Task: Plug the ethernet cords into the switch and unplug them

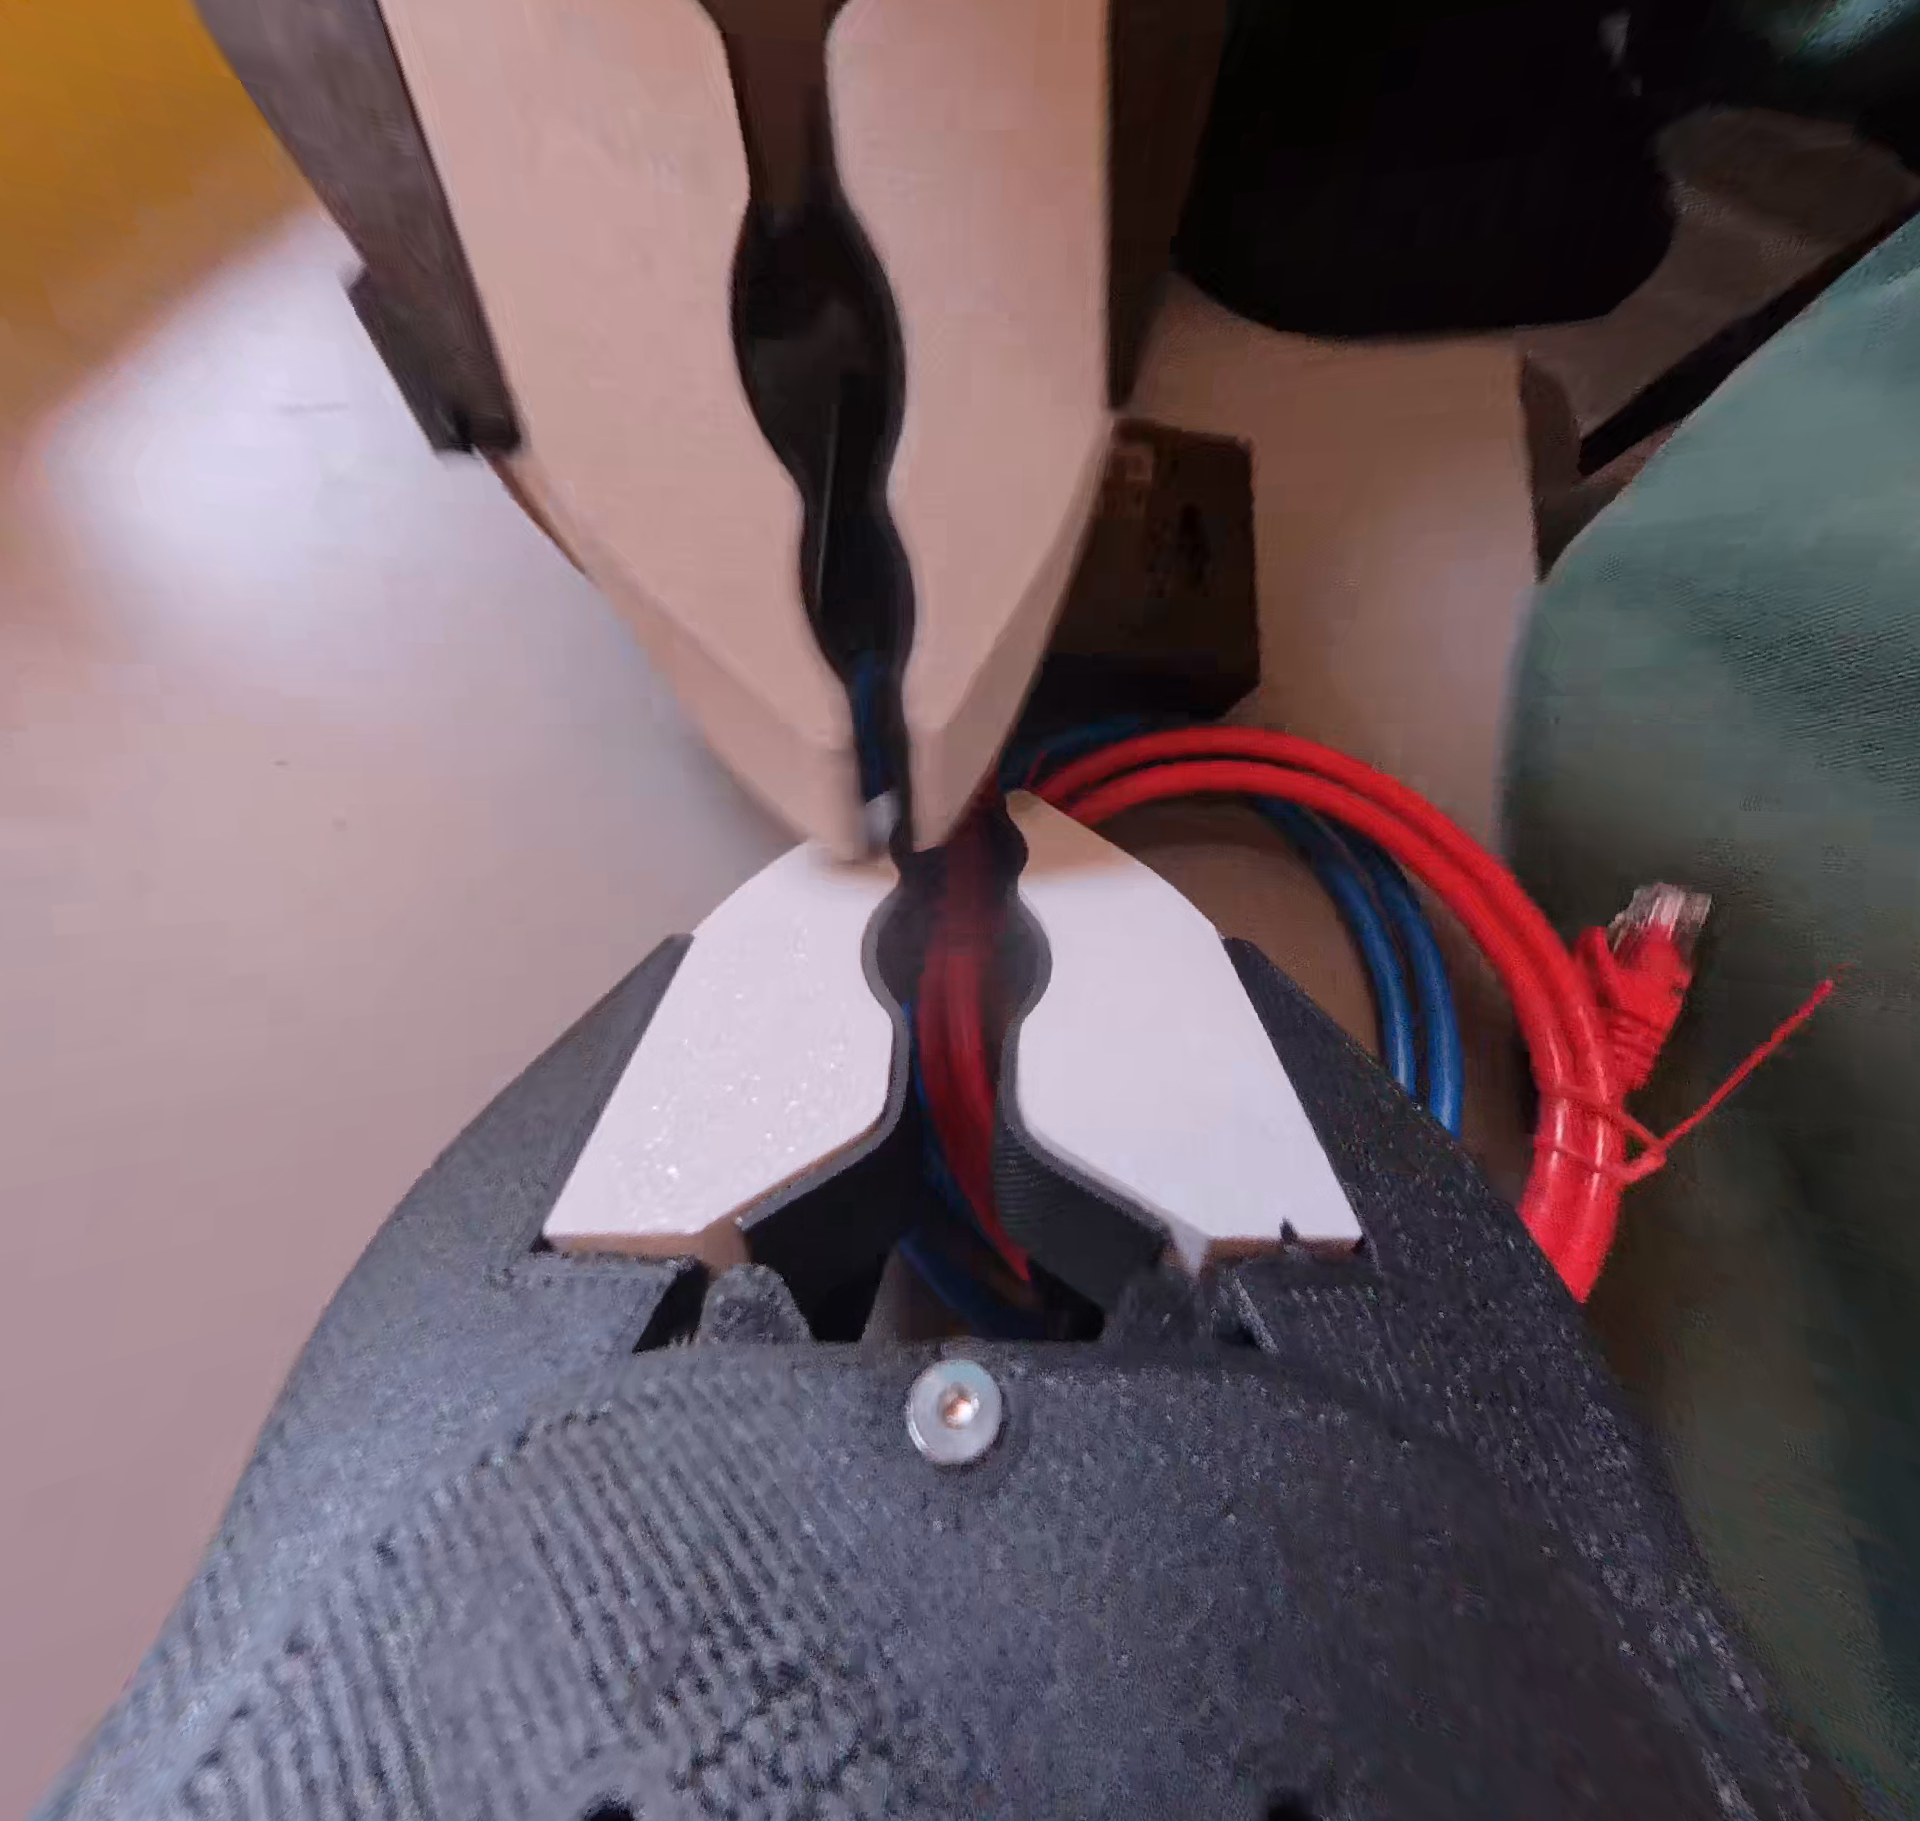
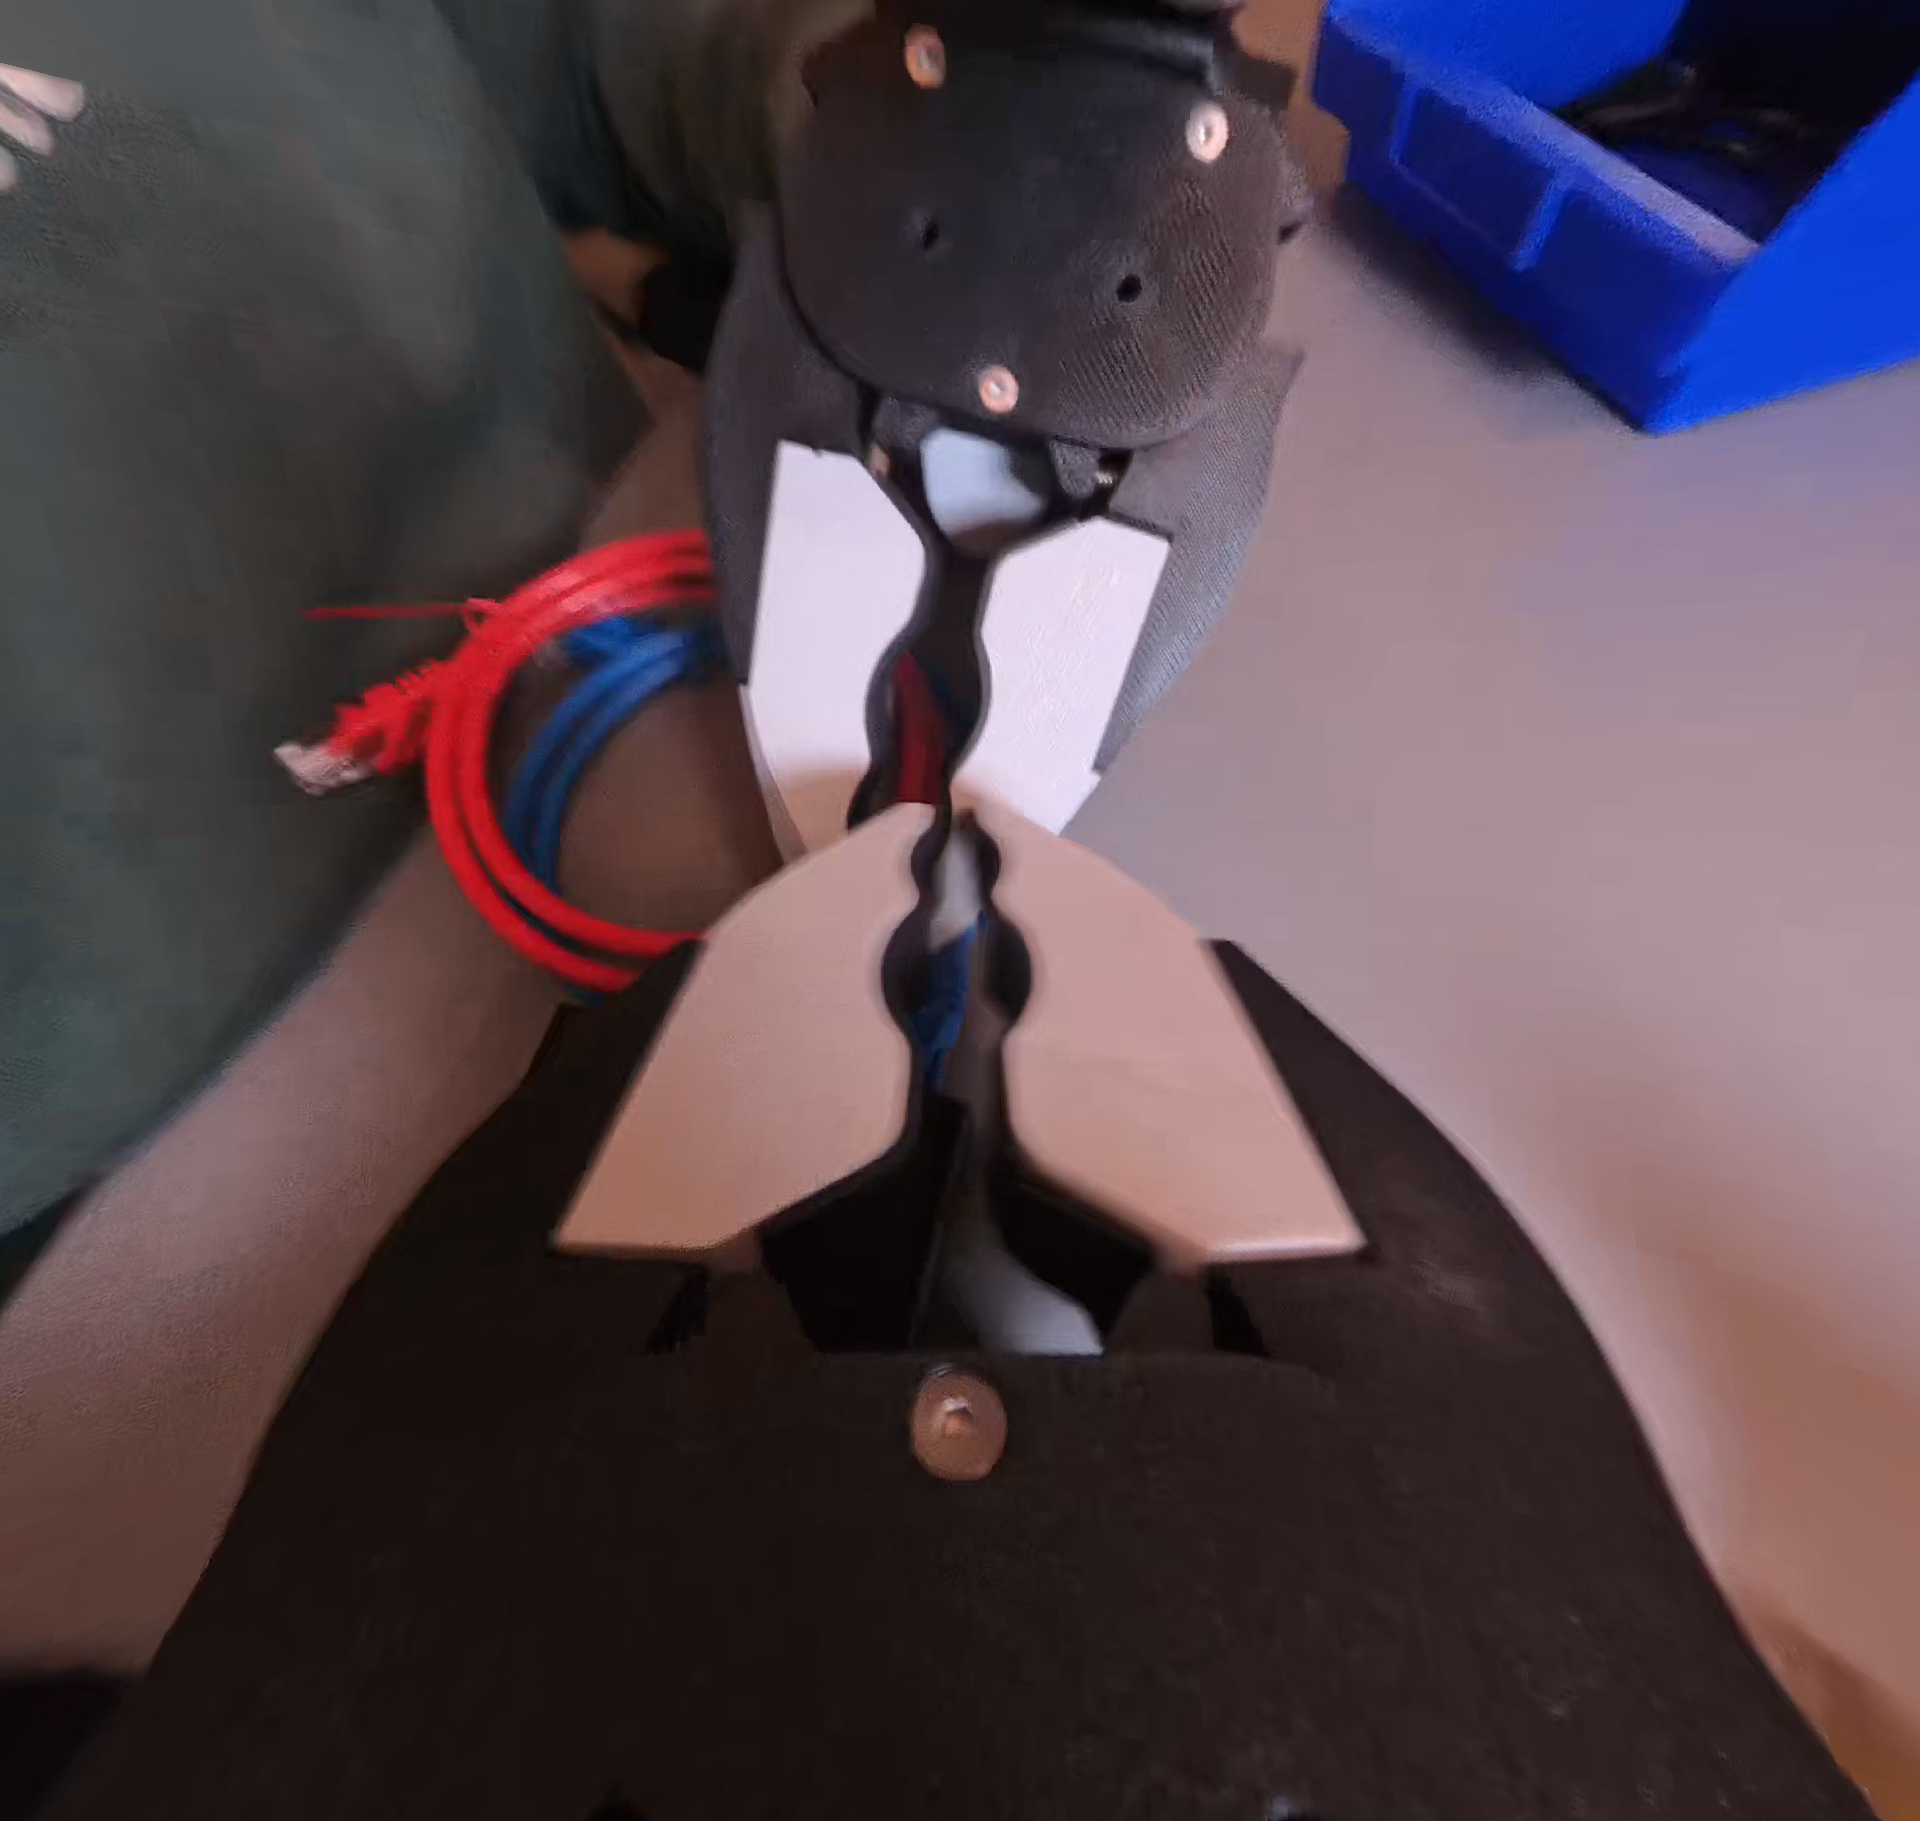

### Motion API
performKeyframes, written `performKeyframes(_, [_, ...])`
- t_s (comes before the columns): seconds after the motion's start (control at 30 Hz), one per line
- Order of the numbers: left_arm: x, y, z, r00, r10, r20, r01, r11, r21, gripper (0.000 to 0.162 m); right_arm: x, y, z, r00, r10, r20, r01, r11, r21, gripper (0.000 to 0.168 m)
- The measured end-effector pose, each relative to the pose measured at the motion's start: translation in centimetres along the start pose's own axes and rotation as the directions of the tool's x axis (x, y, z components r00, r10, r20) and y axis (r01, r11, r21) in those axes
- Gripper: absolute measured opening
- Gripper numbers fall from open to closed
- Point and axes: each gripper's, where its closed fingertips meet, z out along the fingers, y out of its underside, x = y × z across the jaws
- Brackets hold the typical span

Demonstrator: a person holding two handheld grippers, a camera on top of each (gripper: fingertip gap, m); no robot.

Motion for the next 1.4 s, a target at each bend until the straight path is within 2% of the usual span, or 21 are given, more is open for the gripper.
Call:
performKeyframes(0.03, [-1.1,0.2,-0.6,0.999,0.007,0.051,-0.007,1.000,-0.003,0.012,0.7,0.9,-0.1,0.997,-0.023,-0.073,0.014,0.991,-0.130,0.055])
performKeyframes(0.07, [-2.1,0.2,-1.5,0.996,-0.007,0.086,0.006,1.000,0.015,0.012,1.1,1.3,-0.6,0.993,-0.036,-0.114,0.012,0.980,-0.198,0.068])
performKeyframes(0.23, [-2.8,0.5,-3.0,0.994,-0.003,0.109,-0.002,0.999,0.047,0.012,1.5,-0.8,-3.7,0.978,-0.047,-0.204,0.030,0.996,-0.084,0.074])
performKeyframes(0.4, [-3.6,0.4,-4.1,0.988,0.021,0.152,-0.035,0.995,0.090,0.011,1.6,1.5,-6.0,0.958,0.086,-0.274,-0.104,0.993,-0.051,0.078])
performKeyframes(0.47, [-3.2,-0.1,-4.6,0.994,0.019,0.110,-0.033,0.991,0.128,0.011,1.8,1.5,-6.9,0.930,-0.005,-0.366,-0.004,1.000,-0.025,0.078])
performKeyframes(0.53, [-3.0,-0.5,-5.2,1.000,-0.019,0.022,0.015,0.983,0.184,0.011,1.6,1.2,-7.6,0.855,-0.221,-0.470,0.190,0.975,-0.114,0.078])
performKeyframes(0.6, [-2.9,-0.9,-6.0,0.995,-0.064,-0.083,0.082,0.969,0.233,0.011,0.7,0.9,-7.2,0.746,-0.466,-0.476,0.360,0.883,-0.301,0.078])
performKeyframes(0.67, [-2.2,-1.2,-6.4,0.977,-0.089,-0.193,0.136,0.960,0.247,0.011,0.0,-0.2,-6.7,0.559,-0.706,-0.435,0.529,0.708,-0.468,0.079])
performKeyframes(0.73, [-1.3,-1.7,-6.2,0.957,-0.097,-0.272,0.167,0.954,0.248,0.011,-0.8,-1.4,-5.6,0.448,-0.817,-0.363,0.630,0.577,-0.520,0.075])
performKeyframes(0.8, [-0.1,-2.2,-6.0,0.938,-0.091,-0.333,0.181,0.951,0.250,0.010,-0.7,-1.6,-4.8,0.382,-0.876,-0.294,0.667,0.481,-0.568,0.061])
performKeyframes(0.87, [0.8,-2.6,-5.8,0.925,-0.092,-0.368,0.195,0.948,0.253,0.011,-0.8,-1.5,-4.2,0.355,-0.900,-0.255,0.699,0.436,-0.567,0.031])
performKeyframes(0.93, [1.4,-2.2,-5.4,0.920,-0.097,-0.380,0.197,0.952,0.235,0.010,-1.3,-1.0,-3.5,0.393,-0.890,-0.232,0.709,0.454,-0.541,0.030])
performKeyframes(1.1, [1.8,-2.3,-5.8,0.895,-0.129,-0.428,0.257,0.931,0.257,0.010,-1.6,-1.3,-3.1,0.542,-0.769,-0.339,0.660,0.639,-0.394,0.030])
performKeyframes(1.27, [1.3,-2.1,-5.1,0.879,-0.180,-0.441,0.311,0.918,0.246,0.010,-1.6,-0.8,-2.7,0.606,-0.708,-0.363,0.625,0.706,-0.333,0.030])
performKeyframes(1.4, [1.1,-1.7,-4.4,0.887,-0.185,-0.422,0.302,0.925,0.230,0.009,-1.9,-0.4,-2.1,0.632,-0.698,-0.336,0.628,0.716,-0.306,0.029])
